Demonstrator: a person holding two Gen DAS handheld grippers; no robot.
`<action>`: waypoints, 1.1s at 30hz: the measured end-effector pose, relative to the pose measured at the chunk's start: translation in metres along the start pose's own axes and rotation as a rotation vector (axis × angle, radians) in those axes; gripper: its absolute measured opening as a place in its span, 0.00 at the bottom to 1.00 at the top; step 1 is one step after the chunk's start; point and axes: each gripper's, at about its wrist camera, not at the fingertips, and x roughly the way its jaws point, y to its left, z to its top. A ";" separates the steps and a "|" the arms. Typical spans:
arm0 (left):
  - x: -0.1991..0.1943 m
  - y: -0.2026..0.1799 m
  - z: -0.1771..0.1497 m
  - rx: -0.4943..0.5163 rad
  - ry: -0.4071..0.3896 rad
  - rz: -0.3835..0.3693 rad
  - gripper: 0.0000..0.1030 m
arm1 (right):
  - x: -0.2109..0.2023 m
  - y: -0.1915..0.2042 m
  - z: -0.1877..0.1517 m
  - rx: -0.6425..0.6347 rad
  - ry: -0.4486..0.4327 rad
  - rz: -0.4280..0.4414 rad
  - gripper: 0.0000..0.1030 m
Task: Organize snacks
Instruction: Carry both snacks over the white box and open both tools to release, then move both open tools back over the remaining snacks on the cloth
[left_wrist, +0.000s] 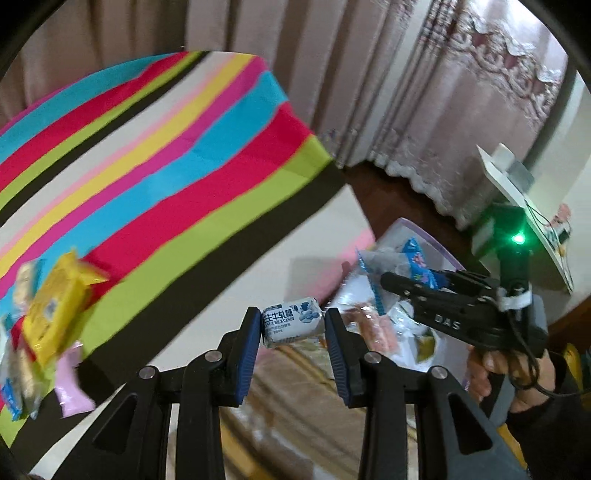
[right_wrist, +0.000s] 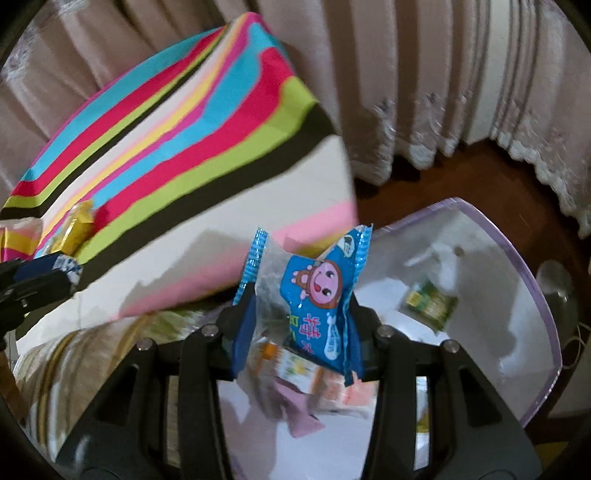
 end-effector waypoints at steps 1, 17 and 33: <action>0.002 -0.006 0.001 0.012 0.007 -0.009 0.35 | 0.000 -0.006 -0.002 0.010 0.003 -0.011 0.45; 0.021 -0.060 -0.003 0.135 0.106 -0.176 0.51 | -0.009 -0.051 -0.008 0.113 0.008 -0.116 0.63; 0.004 -0.007 -0.001 -0.011 0.009 -0.061 0.54 | -0.006 0.001 0.017 0.050 -0.018 -0.028 0.64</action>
